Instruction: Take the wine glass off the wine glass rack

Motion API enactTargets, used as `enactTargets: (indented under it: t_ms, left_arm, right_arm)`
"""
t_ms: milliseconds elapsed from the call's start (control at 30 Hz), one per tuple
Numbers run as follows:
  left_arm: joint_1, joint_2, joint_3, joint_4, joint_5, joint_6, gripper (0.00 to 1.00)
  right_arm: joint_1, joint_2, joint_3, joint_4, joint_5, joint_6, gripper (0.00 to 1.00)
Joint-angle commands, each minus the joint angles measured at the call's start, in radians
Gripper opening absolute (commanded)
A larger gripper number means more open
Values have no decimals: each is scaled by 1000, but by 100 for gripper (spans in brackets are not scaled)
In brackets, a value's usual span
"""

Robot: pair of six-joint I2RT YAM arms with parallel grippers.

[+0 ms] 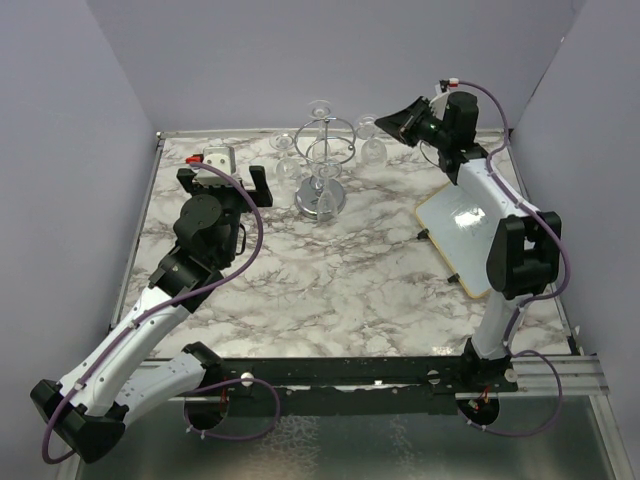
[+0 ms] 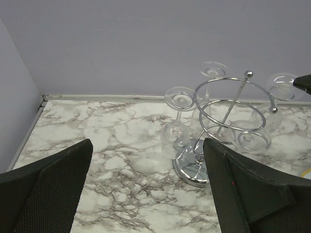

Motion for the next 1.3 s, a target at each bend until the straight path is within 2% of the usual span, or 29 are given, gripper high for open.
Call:
enactTargets:
  t_ms: [0, 167, 467, 867, 1000, 1133, 1267]
  left_arm:
    - [-5, -2, 31, -8, 25, -13, 99]
    - [-4, -1, 31, -9, 24, -12, 99]
    - [-3, -3, 31, -8, 21, -12, 99]
    - [-4, -10, 31, -8, 20, -12, 99]
    - [-3, -5, 31, -8, 24, -12, 99]
    - [-5, -3, 31, -8, 27, -16, 99]
    - [-4, 2, 29, -7, 31, -21, 99]
  right_arm:
    - [-6, -41, 48, -89, 59, -74, 6]
    - [-6, -56, 55, -95, 65, -75, 2]
    - [-15, -104, 26, -64, 73, -1, 1]
    - [-102, -176, -76, 8, 68, 119, 1]
    - [-153, -215, -169, 142, 6, 164, 1]
    - [-183, -216, -276, 436, -188, 182, 1]
    - [-183, -227, -350, 561, -329, 118, 1]
